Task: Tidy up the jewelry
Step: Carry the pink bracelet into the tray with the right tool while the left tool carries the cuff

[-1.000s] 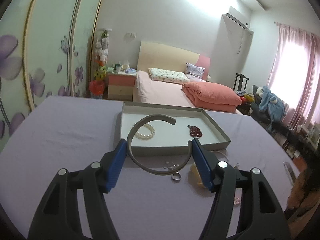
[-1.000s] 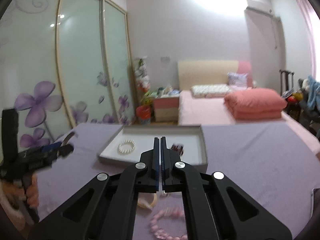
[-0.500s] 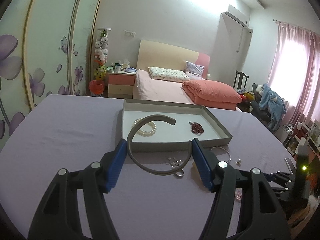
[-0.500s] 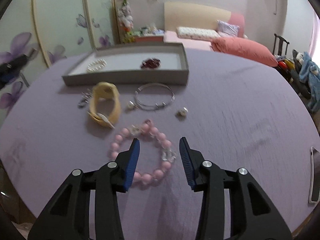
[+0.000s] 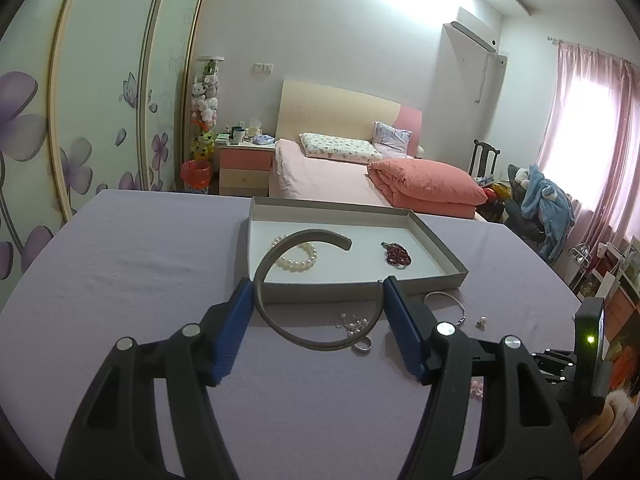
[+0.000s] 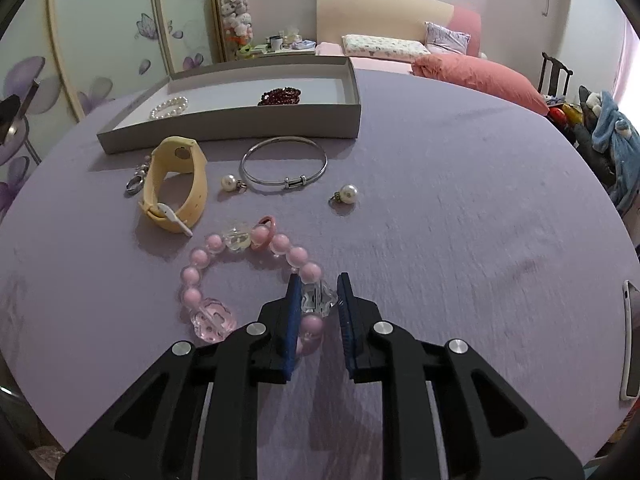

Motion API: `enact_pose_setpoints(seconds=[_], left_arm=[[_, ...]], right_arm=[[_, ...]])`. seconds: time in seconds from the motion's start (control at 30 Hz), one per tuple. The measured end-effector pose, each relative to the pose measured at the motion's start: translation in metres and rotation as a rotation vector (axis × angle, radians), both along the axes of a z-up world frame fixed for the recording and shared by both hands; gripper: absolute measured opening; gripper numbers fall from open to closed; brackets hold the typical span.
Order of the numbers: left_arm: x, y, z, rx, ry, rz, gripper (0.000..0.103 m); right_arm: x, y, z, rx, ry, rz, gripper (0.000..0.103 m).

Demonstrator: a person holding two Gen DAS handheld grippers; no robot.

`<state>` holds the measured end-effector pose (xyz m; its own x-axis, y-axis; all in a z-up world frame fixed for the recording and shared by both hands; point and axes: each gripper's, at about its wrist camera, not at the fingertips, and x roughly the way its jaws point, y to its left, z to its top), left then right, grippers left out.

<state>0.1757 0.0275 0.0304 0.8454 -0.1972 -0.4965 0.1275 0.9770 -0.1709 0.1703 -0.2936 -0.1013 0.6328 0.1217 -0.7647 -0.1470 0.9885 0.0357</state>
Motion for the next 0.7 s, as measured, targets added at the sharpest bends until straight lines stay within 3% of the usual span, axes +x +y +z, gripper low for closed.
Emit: enact_pose_setpoints(seconds=[0.13, 0.37, 0.7], left_arm=[[-0.002, 0.001, 0.003, -0.005, -0.007, 0.001, 0.064], [-0.014, 0.002, 0.009, -0.016, -0.034, 0.0, 0.064], [-0.024, 0.001, 0.015, -0.021, -0.058, 0.005, 0.064]], right_arm=[[-0.01, -0.005, 0.018, 0.069, -0.091, 0.011, 0.019], [-0.031, 0.003, 0.085, 0.155, -0.315, 0.076, 0.019], [-0.034, 0.003, 0.122, 0.227, -0.442, 0.08, 0.019]])
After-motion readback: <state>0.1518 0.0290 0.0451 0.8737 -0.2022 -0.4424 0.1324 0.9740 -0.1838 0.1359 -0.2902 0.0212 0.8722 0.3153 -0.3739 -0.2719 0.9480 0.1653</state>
